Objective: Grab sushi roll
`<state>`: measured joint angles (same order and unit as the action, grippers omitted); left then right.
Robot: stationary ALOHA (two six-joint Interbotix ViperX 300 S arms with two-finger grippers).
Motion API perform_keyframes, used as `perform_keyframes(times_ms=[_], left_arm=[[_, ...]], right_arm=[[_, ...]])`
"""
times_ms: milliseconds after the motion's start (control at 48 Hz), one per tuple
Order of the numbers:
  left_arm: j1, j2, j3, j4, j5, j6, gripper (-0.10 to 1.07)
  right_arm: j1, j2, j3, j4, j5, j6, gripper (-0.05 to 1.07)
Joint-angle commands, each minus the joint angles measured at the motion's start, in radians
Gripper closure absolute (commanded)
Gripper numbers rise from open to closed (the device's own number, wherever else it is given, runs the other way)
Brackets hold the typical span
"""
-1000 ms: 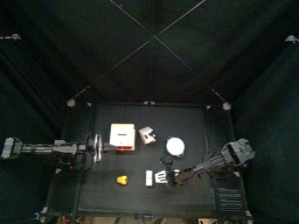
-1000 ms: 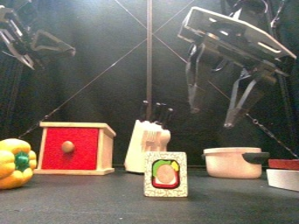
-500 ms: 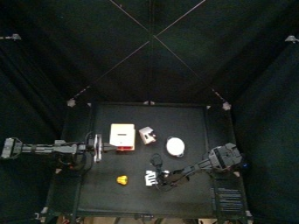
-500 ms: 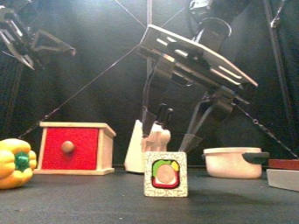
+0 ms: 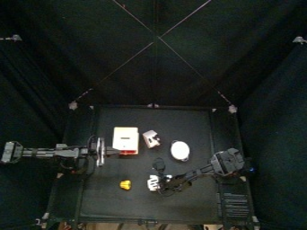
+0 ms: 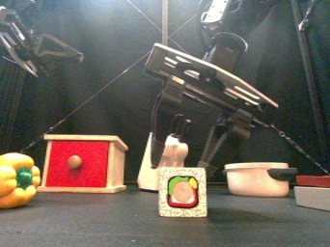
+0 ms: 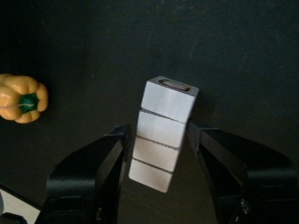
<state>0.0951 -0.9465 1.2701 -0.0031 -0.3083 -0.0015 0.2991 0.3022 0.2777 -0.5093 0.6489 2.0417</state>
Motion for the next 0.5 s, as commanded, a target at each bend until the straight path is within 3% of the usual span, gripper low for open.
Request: perform_keyframes(times_ms=[0,479], left_arm=[[0.002,0.005,-0.014,0.000,-0.005,0.002,1.00],[0.002,0.005,-0.014,0.000,-0.005,0.002,1.00]], right_arm=[[-0.006,-0.017,-0.023,-0.003,-0.002,-0.002,0.15],[-0.018,0.015,-0.025,-0.006,-0.003,-0.002,0.15]])
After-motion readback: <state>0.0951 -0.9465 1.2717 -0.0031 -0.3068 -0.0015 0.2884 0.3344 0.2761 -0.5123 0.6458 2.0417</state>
